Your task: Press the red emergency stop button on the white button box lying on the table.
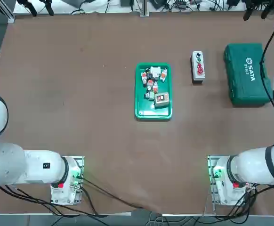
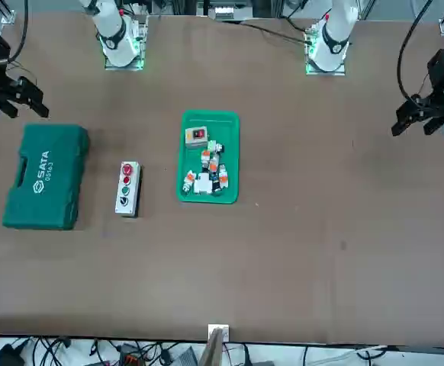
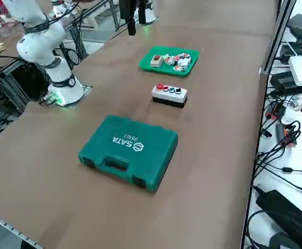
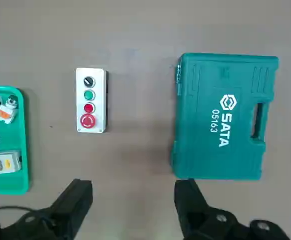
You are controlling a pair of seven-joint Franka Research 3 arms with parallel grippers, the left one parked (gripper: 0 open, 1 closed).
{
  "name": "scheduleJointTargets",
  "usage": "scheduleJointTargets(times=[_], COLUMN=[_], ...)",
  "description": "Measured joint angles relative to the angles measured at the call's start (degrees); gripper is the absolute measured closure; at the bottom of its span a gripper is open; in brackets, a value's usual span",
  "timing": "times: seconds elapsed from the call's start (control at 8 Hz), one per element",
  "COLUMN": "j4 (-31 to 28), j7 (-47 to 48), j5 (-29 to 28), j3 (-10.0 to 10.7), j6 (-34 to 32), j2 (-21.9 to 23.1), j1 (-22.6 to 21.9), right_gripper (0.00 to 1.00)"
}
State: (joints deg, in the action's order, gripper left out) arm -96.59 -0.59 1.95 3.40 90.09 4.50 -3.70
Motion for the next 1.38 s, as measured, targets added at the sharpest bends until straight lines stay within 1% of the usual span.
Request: scheduleJointTargets(times=[1.38], j4=[0.05], j7=[0.04], j5=[-0.56], j3=[0.23], j6=[-0.39], j2=[-0.85], j1=[0.04], right_gripper=[0.00])
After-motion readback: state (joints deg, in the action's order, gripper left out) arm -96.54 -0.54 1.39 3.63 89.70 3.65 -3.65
